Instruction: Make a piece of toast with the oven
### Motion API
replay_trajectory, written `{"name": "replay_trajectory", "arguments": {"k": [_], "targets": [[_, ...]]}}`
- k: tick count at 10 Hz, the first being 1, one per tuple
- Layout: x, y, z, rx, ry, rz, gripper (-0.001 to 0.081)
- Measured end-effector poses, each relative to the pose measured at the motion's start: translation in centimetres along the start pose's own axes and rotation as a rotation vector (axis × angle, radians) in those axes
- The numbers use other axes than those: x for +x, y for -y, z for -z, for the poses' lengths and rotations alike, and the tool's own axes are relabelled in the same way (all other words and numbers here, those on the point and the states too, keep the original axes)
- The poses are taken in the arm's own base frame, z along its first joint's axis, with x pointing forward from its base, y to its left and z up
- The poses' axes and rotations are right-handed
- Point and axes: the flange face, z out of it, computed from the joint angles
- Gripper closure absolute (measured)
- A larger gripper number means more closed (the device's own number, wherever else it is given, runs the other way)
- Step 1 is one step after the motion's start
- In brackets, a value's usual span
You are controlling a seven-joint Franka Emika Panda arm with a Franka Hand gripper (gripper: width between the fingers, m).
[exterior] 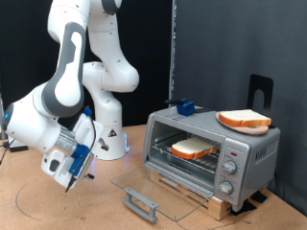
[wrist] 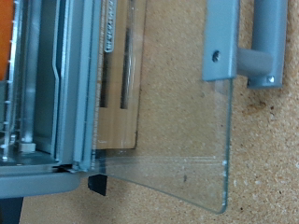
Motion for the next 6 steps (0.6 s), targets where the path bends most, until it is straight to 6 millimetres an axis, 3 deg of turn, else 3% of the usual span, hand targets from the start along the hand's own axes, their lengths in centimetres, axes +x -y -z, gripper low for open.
{"name": "replay_trajectory", "arguments": {"k": [4,6], "targets": [[1.2,-1.9,-6.1,-0.015,0.075,-0.042,-0.0003],[0.8,-1.8,-8.1,0.004,0.117,-0.042,-0.0003]]}}
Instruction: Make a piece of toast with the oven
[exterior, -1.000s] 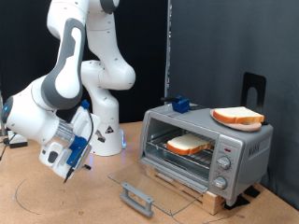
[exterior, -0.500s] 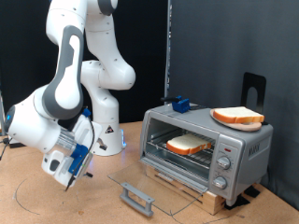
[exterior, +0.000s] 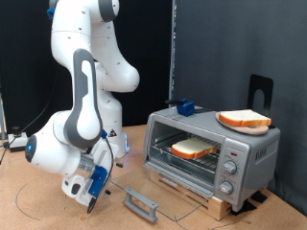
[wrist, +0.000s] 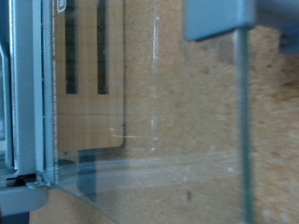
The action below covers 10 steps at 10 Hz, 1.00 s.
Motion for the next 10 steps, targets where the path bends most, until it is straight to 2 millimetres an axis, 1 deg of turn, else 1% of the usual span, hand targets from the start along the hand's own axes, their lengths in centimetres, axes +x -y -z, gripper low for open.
{"name": "replay_trajectory", "arguments": {"k": [2,6,8,10], "targets": [[-0.6,0.6,-0.8,0.036,0.052,0.018,-0.0003],[-2.0,1.7,-1.5,0.091,0.119,0.028,-0.0003],[-3.4,3.0,-1.1,0.145,0.184,0.041,-0.0003],[-4.9,4.5,-0.3,0.223,0.247,0.072,-0.0003]]}}
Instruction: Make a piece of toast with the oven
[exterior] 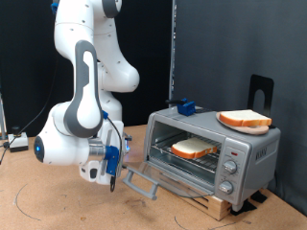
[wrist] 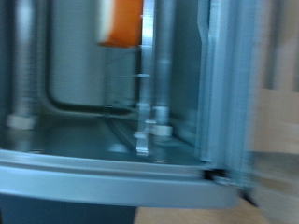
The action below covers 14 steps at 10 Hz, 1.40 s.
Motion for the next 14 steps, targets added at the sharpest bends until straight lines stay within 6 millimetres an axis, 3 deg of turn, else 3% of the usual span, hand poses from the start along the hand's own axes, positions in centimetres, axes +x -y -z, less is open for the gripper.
{"name": "replay_trajectory", "arguments": {"k": [4,7,12,14], "targets": [[-2.4,3.2,-1.3,0.079,0.061,0.065,-0.0003],[-3.8,5.2,-3.5,0.071,0.083,0.073,-0.0003],[-6.4,7.6,-8.0,0.035,0.096,0.048,-0.0003],[-7.1,7.9,-8.8,-0.017,0.044,0.013,-0.0003]]}}
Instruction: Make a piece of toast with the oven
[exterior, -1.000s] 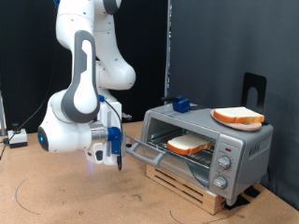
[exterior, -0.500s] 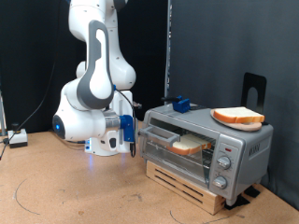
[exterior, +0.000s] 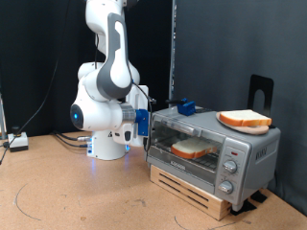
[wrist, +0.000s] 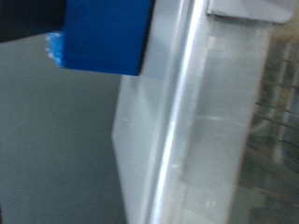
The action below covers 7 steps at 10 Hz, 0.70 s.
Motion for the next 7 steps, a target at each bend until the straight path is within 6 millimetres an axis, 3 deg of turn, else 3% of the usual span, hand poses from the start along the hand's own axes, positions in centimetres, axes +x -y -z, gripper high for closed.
{"name": "replay_trajectory", "arguments": {"k": [2,7], "targets": [[0.6,-0.8,1.2,-0.056,-0.095,-0.047,-0.0003],[2.4,-2.7,7.3,-0.090,-0.260,-0.080,-0.0003]]}}
